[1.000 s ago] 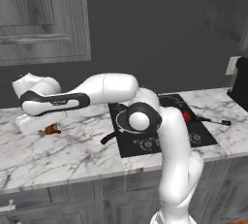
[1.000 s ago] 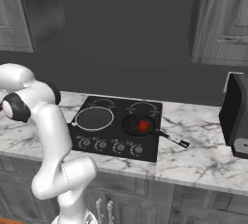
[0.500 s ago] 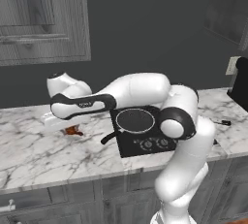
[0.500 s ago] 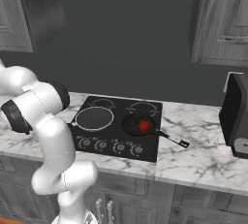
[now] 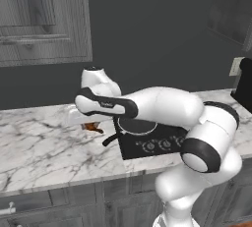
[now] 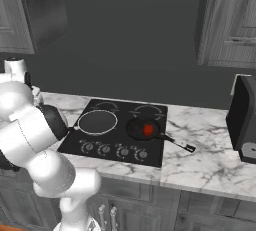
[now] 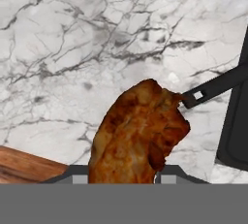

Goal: Place both pans onto different burners. Then place the bell pepper and the chicken drumstick on different pans.

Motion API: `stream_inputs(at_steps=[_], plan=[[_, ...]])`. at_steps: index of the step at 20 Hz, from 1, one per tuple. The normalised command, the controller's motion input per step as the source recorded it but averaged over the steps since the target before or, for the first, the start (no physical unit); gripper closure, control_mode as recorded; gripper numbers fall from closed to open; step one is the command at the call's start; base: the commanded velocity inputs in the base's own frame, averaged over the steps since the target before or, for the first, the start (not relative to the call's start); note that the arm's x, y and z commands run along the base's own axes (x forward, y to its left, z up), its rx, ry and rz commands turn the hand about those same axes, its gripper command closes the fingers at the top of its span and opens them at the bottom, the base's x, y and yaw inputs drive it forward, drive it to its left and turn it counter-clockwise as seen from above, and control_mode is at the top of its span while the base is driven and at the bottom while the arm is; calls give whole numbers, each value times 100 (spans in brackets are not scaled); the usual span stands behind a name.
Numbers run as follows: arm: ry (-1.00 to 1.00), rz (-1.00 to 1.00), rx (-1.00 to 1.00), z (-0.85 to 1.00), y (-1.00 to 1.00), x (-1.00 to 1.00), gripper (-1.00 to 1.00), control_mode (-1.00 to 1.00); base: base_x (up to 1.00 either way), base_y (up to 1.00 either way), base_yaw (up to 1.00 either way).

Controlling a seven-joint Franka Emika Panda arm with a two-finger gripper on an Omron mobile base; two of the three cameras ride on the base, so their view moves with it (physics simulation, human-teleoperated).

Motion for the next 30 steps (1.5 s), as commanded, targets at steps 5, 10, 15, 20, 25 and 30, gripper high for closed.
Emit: stream_inputs(at_steps=[5,10,15,20,25,30], plan=[[0,0,0,9,-52,0,100,-100,0,0,0],[0,0,0,0,-61,0,100,-100,0,0,0],[4,0,0,5,-56,8,100,-100,0,0,0],[6,0,0,3,-57,13,100,-100,0,0,0],[6,0,0,0,-61,13,100,-100,0,0,0],[7,0,0,1,-54,25,100,-100,0,0,0]])
